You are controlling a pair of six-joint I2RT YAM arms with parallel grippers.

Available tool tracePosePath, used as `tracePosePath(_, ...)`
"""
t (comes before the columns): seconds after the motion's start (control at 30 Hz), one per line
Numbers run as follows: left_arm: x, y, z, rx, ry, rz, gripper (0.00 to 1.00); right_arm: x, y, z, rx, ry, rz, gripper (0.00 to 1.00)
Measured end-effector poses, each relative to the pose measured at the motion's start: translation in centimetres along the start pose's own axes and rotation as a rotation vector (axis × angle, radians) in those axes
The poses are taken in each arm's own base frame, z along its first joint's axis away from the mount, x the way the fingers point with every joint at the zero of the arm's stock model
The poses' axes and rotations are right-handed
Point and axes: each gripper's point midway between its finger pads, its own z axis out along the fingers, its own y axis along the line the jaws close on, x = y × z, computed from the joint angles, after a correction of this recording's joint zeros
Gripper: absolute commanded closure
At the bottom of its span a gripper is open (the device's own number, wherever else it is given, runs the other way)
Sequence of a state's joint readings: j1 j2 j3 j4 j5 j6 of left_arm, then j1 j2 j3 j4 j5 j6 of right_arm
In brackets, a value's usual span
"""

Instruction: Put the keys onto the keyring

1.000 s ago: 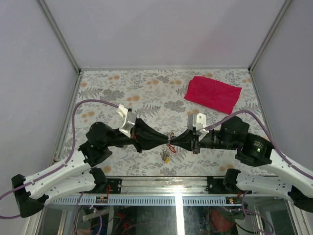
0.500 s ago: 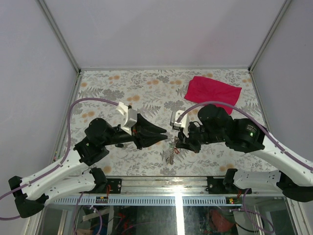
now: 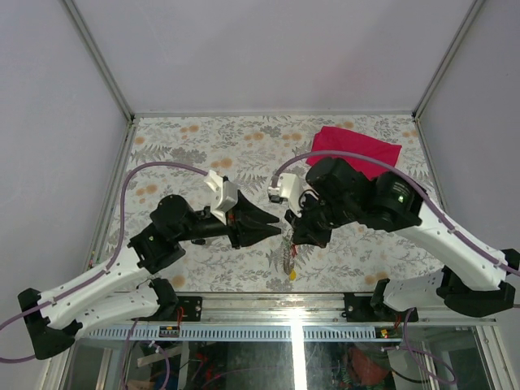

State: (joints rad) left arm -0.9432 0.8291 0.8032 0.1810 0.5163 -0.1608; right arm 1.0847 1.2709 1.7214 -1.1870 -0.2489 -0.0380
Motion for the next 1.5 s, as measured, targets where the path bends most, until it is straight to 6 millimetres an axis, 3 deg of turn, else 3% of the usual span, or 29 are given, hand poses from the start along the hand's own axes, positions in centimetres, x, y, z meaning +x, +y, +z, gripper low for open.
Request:
tracePosePath(0.2, 0.5, -0.2, 0.2, 0.014, 0.010, -0.009, 0.70, 1.7, -0.1, 0.9, -0.004, 0.110, 0.050, 1.00)
tracePosePath(0.7, 4.3, -1.2, 2.2, 0.096, 0.118, -0.071, 0.72, 0.8, 0.1, 0.1, -0.003, 0.082, 0.043, 1.00)
tracePosePath(1.5, 2.9, -1.7, 2.1, 0.108, 0.075, -0.042, 0.79, 1.0, 0.0, 0.3, -0.004, 0.089, 0.042, 1.00)
